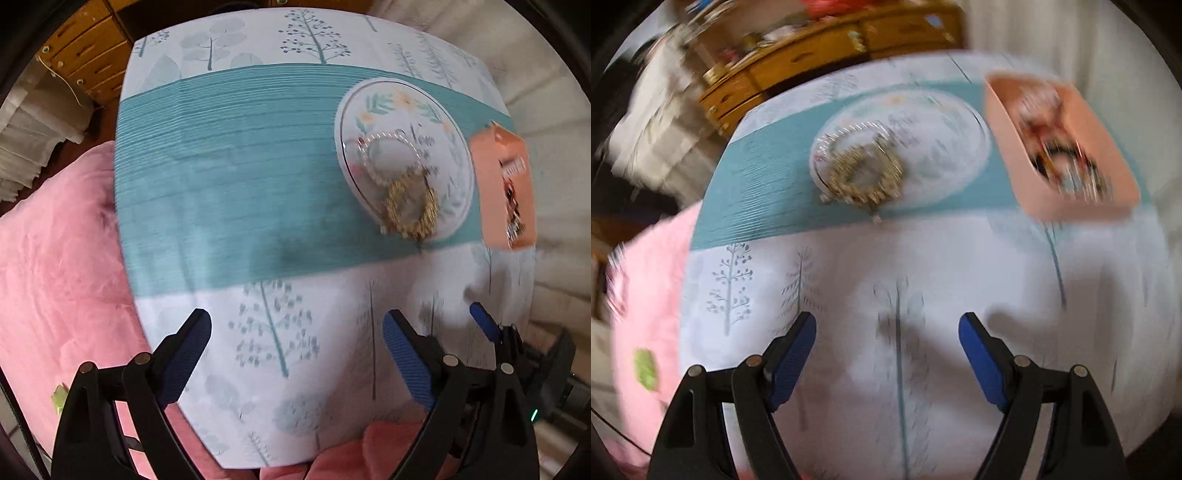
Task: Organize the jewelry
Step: 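Grasp the gold leaf bracelet with the right tool while the left tool approaches the pearl bracelet, then grasp the pearl bracelet with the left tool while the right tool lifts the gold bracelet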
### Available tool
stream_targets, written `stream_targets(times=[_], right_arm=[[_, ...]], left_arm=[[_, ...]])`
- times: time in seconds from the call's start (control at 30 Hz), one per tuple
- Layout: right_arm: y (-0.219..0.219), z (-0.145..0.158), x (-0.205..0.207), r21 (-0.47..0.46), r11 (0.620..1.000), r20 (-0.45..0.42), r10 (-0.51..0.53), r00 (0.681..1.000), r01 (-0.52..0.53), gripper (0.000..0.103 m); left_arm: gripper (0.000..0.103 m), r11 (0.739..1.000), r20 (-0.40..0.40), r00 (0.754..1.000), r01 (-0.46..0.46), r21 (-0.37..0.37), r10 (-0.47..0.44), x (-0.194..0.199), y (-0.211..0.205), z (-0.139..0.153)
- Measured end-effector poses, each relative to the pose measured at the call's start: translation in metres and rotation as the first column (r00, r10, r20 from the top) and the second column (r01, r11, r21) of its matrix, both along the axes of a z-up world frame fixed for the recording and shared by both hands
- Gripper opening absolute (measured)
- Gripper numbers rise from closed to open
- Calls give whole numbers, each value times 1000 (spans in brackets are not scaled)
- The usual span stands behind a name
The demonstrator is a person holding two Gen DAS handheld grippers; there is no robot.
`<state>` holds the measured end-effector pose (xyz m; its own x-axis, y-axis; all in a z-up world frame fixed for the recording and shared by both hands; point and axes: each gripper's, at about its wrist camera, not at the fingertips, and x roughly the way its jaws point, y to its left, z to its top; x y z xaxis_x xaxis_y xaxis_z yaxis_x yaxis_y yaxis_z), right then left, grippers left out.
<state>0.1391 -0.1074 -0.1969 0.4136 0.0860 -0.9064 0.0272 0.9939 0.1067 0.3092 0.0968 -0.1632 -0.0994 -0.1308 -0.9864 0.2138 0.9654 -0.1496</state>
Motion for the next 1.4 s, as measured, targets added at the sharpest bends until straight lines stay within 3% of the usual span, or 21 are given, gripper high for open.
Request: stream_targets(times=[0.13, 0.2, 0.3, 0.47, 0.53, 0.6, 0.73, 0.8, 0.93, 1.0, 1.2, 1.37, 1.4], right_arm=[[14, -3, 21, -92, 991, 111, 110, 988, -100, 82], [15, -4, 35, -105, 988, 134, 129, 983, -115, 88], [19, -10, 57, -134, 981, 173, 162, 972, -140, 89], [18, -28, 92, -143, 980, 159, 160, 974, -138, 89], [12, -32, 99, -130, 983, 171, 153, 973, -132, 89], [10, -36, 105, -130, 980, 165, 168, 972, -148, 89], [6, -39, 109, -117, 976, 170, 202, 964, -184, 89], [6, -41, 110, -100, 973, 161, 221, 962, -206, 89], [7, -42, 108, -93, 963, 170, 267, 949, -254, 87], [10, -44, 106, -130, 958, 173, 277, 945, -257, 82], [11, -43, 103, -143, 950, 202, 302, 931, -277, 67], [11, -42, 102, -138, 946, 188, 315, 930, -292, 67], [11, -41, 100, -136, 946, 184, 317, 930, -295, 67]], left_arm=[[93, 1000, -7, 1000, -16, 23, 16, 29, -13, -18], [93, 999, -5, 1000, -12, 47, 12, 41, -20, -25], [93, 997, 10, 1000, -5, 75, 5, 59, -33, -39], [91, 999, 46, 999, -17, 40, 15, 80, -53, -50], [86, 1000, 80, 997, 3, 23, -5, 85, -63, -50], [75, 1000, 92, 995, 28, 6, -29, 87, -72, -52], [58, 997, 65, 995, 81, 10, -81, 88, -94, -64], [43, 996, 51, 994, 92, 22, -93, 88, -102, -68], [31, 995, 37, 995, 91, 31, -92, 91, -111, -74], [21, 995, 35, 995, 91, 38, -92, 94, -118, -75], [19, 993, 48, 993, 105, 62, -108, 88, -136, -77], [17, 992, 58, 992, 105, 69, -110, 90, -144, -80], [12, 994, 60, 993, 99, 54, -102, 89, -145, -79]])
